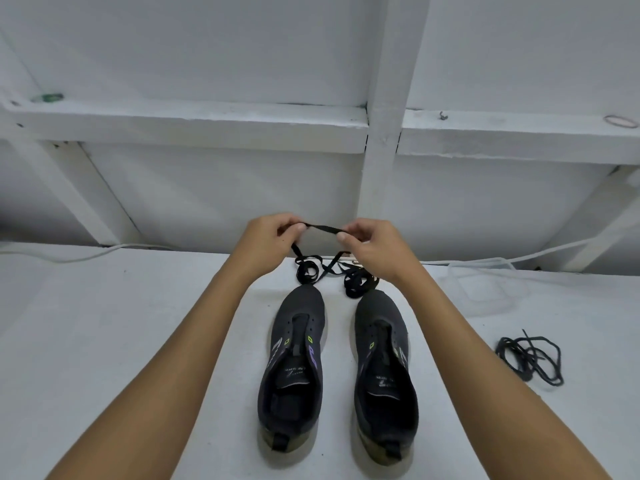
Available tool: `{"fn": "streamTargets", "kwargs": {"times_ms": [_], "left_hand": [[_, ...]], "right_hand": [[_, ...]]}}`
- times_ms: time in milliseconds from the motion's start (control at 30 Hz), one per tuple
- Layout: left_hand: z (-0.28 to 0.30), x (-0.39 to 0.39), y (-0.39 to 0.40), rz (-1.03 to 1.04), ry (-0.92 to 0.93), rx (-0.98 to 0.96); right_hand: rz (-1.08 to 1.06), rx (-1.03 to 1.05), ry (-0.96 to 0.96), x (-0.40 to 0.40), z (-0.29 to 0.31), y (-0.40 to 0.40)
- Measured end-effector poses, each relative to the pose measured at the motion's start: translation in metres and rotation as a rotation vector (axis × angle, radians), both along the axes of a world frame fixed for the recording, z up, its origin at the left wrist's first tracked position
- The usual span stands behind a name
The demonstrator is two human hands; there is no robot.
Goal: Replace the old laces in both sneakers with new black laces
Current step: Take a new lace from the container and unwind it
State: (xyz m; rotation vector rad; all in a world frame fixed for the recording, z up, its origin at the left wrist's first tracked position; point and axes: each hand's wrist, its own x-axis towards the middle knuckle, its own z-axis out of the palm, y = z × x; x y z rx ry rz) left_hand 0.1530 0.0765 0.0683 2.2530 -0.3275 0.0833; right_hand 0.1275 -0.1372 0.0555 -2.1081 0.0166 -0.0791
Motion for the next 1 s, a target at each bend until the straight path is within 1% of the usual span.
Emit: {"fn": "streamTargets", "kwargs": {"times_ms": [33,133,200,300,400,467,533,600,633,667,767,800,833,900,1000], "left_hand": [[0.005,-0.003,0.001,0.010,-0.004,-0.033],[0.021,-0.010,0.004,0.048,-0.024,-0.136],[0.032,-0.016,0.006,0.047,-0.053,-0.156],[0.042,-0.025,0.009,0.001,-0.129,-0.084],[0.043,-0.029,0.012,-0.019,-0.156,-0.004],[0.044,-0.029,0.020,0.076,-0.196,-0.020],[0.044,-0.026,0.036,0.244,-0.240,-0.067],[0.043,-0.026,0.054,0.346,-0.241,-0.054],[0.042,-0.028,0.058,0.329,-0.213,-0.038],[0.041,-0.032,0.058,0.260,-0.183,-0.034],[0.036,-0.052,0.039,-0.043,-0.138,-0.053],[0.033,-0.058,0.031,-0.116,-0.119,-0.040],[0.029,-0.060,0.024,-0.161,-0.103,-0.013],[0.022,-0.064,0.015,-0.184,-0.111,0.025],[0.014,-0.066,0.009,-0.212,-0.115,-0.013]], "right_hand": [[0.002,-0.015,-0.025,-0.002,0.006,-0.002],[0.054,-0.187,-0.062,-0.011,0.025,-0.005],[0.083,-0.224,-0.080,-0.015,0.036,-0.007],[0.082,-0.205,-0.120,-0.021,0.046,-0.006],[0.098,-0.136,-0.127,-0.025,0.050,-0.002],[0.111,-0.143,-0.113,-0.029,0.049,-0.001],[0.134,-0.195,-0.085,-0.033,0.044,-0.004],[0.148,-0.214,-0.063,-0.037,0.041,-0.005],[0.153,-0.210,-0.060,-0.039,0.040,-0.003],[0.157,-0.202,-0.063,-0.041,0.040,-0.001],[0.193,-0.181,-0.075,-0.044,0.042,0.012],[0.212,-0.179,-0.077,-0.045,0.043,0.017],[0.230,-0.178,-0.077,-0.045,0.045,0.020],[0.255,-0.170,-0.062,-0.047,0.047,0.023],[0.279,-0.160,-0.037,-0.051,0.047,0.023]]}}
